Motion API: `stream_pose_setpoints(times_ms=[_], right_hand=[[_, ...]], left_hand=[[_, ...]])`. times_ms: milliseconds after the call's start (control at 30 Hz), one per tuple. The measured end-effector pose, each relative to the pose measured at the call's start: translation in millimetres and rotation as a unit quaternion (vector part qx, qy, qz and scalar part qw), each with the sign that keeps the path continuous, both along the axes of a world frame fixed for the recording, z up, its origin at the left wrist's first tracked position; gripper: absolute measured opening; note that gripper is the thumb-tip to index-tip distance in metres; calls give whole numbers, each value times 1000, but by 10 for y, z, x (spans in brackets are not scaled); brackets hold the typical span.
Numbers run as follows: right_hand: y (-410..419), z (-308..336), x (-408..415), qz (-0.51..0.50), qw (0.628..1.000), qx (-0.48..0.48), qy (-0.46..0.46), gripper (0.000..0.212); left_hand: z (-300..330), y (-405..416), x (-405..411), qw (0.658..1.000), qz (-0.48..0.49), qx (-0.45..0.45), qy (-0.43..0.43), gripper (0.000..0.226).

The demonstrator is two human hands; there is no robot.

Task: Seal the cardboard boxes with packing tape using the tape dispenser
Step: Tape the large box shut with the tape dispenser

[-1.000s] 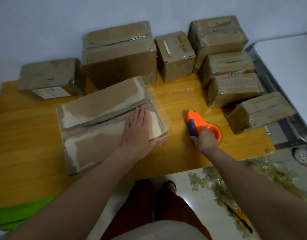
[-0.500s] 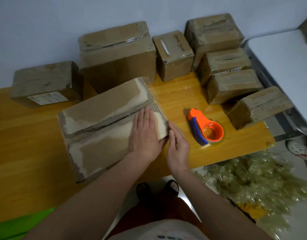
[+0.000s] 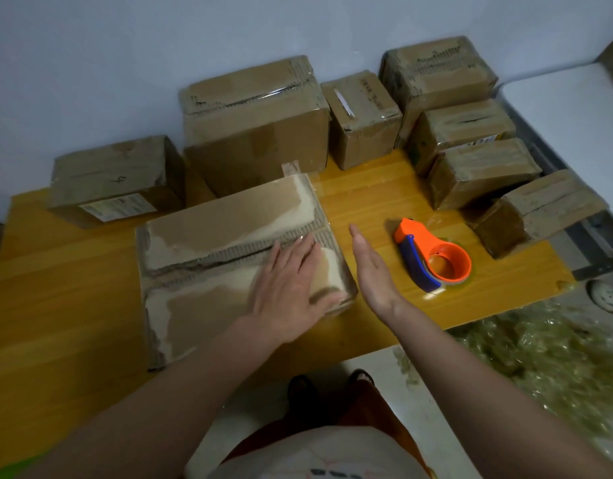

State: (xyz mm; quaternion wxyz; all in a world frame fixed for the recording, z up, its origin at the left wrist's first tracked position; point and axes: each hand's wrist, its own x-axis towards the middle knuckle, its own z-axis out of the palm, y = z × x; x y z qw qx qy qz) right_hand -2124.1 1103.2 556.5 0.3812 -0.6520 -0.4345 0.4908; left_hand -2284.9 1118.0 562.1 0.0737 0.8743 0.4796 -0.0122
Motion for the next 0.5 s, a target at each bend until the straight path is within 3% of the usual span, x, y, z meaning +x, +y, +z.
stream_pose_setpoints(times_ms=[133,400,500], right_hand=[[110,43,-177,79,995,54,-2,51],[271,55,-122,82,995,-23,52,49],[358,110,-88,77,997,-17,15,48]], left_hand=[[39,140,-147,1000,22,-9,-6,65],[-54,164,-163,998,35,-48,-3,70],[-67,108,-221,999,10,-52,-14,68]])
